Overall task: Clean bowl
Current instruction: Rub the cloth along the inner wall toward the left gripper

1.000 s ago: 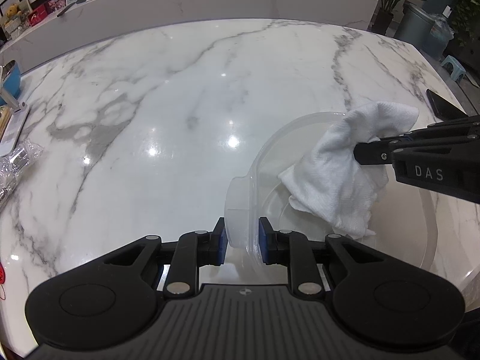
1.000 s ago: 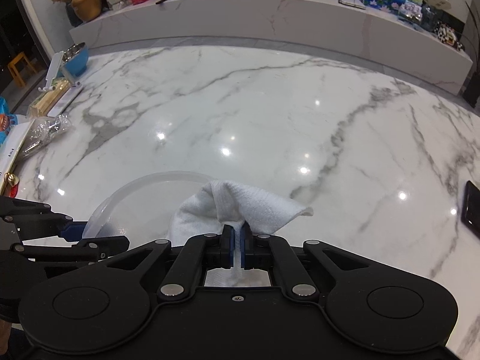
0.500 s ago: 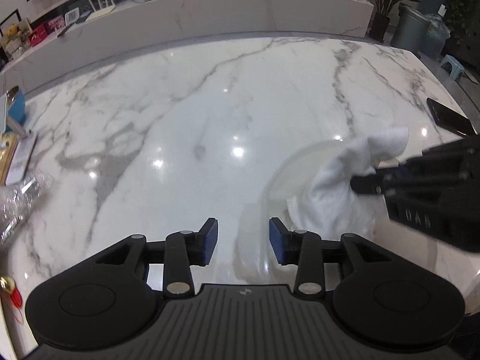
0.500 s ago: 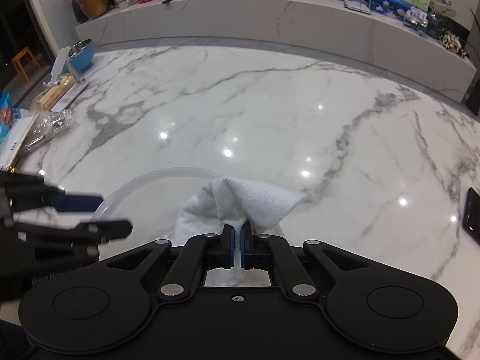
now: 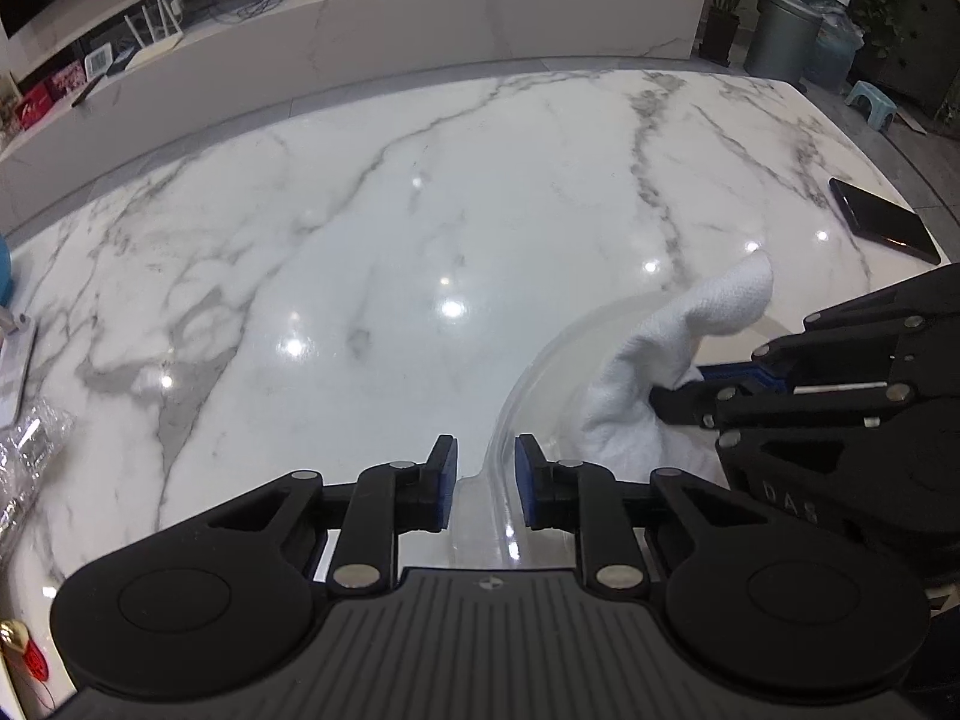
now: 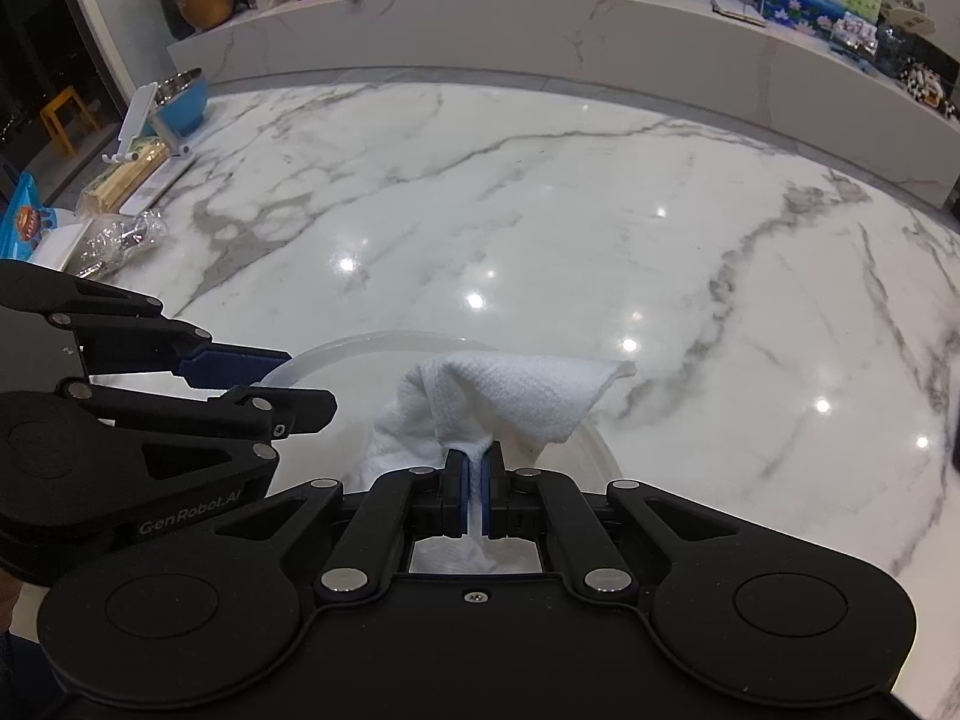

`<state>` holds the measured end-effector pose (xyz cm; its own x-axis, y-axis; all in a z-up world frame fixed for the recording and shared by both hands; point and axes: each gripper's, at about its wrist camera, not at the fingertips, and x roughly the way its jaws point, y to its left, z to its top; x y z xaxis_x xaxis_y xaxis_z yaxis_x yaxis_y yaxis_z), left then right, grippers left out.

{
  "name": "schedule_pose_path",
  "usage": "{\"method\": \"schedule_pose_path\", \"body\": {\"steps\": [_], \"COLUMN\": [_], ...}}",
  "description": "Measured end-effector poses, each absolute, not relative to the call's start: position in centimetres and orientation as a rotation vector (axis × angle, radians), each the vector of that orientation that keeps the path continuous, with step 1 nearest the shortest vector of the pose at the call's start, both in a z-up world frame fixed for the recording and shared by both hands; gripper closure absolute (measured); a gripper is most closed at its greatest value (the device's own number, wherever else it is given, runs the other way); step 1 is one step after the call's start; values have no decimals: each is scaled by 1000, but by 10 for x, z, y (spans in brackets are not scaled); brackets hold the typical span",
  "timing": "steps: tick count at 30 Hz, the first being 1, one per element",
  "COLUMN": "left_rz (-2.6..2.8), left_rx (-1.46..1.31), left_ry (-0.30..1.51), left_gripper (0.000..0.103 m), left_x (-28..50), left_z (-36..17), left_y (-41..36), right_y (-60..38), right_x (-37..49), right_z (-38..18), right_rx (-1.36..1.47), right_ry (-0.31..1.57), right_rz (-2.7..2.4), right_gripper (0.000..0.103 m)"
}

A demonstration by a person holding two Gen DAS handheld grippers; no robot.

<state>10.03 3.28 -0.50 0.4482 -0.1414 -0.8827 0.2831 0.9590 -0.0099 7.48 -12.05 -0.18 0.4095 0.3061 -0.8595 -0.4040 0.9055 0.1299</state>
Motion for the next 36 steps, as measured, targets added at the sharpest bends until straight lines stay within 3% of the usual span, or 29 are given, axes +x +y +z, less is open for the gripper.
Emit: {"method": "schedule_pose_path", "body": {"steps": [31,36], "left_rz": [-348,-362], "left_rx": [174,200], "left_ry": [1099,1147], "left_gripper": [85,93], "left_x": [89,92], "left_z": [5,-10], "left_y": [32,26], "right_y": [-125,-124], "right_x": [67,67], "right_z": [-1,-6], "right_rx": [-117,-122], "right_ry": [1085,1109], "right_rz": [466,471], "right_gripper": [101,101]}}
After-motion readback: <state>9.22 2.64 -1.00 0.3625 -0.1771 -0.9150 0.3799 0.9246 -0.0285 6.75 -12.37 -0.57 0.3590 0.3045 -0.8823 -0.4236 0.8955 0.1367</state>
